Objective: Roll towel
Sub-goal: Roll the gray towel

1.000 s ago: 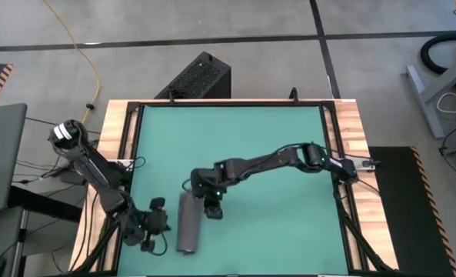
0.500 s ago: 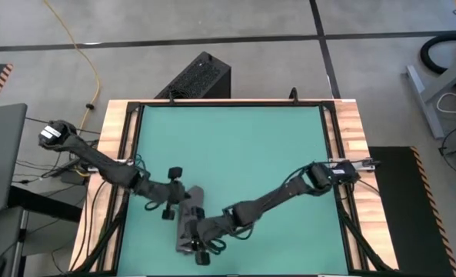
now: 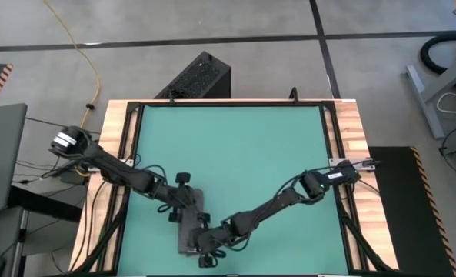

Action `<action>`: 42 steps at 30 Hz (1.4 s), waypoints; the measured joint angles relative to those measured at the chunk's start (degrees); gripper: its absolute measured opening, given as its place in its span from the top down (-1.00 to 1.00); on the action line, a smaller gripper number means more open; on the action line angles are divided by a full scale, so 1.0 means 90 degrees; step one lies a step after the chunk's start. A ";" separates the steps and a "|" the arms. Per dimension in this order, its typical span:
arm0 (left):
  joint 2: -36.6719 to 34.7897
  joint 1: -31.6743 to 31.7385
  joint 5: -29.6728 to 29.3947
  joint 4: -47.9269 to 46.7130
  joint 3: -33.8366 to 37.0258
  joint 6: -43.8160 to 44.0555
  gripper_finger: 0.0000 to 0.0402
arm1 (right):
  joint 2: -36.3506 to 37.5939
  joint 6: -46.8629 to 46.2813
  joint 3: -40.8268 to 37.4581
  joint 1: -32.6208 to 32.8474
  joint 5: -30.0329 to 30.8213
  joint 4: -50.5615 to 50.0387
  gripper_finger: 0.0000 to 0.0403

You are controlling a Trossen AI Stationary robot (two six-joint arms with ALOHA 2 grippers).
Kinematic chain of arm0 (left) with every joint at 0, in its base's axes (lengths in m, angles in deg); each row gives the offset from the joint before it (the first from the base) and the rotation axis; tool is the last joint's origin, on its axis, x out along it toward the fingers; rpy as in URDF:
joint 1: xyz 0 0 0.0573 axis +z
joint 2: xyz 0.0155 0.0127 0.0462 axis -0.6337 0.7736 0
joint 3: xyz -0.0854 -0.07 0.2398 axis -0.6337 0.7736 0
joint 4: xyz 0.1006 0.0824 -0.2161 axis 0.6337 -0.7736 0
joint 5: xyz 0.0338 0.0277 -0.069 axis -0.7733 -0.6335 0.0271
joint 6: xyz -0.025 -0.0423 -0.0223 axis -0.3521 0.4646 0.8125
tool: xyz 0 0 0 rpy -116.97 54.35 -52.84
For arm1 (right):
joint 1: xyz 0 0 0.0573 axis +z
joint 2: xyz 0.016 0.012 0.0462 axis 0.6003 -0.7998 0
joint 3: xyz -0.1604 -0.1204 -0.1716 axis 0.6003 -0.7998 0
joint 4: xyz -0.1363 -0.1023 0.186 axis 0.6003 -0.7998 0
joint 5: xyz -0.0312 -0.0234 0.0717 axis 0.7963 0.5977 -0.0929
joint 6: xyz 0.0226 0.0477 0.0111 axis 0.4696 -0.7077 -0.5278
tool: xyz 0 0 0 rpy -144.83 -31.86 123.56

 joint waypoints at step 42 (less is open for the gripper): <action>-0.0069 -0.1475 0.0073 -0.0046 0.0002 0.1201 1.00 | 0.0126 0.0133 -0.0015 0.0032 -0.0987 -0.0497 0.70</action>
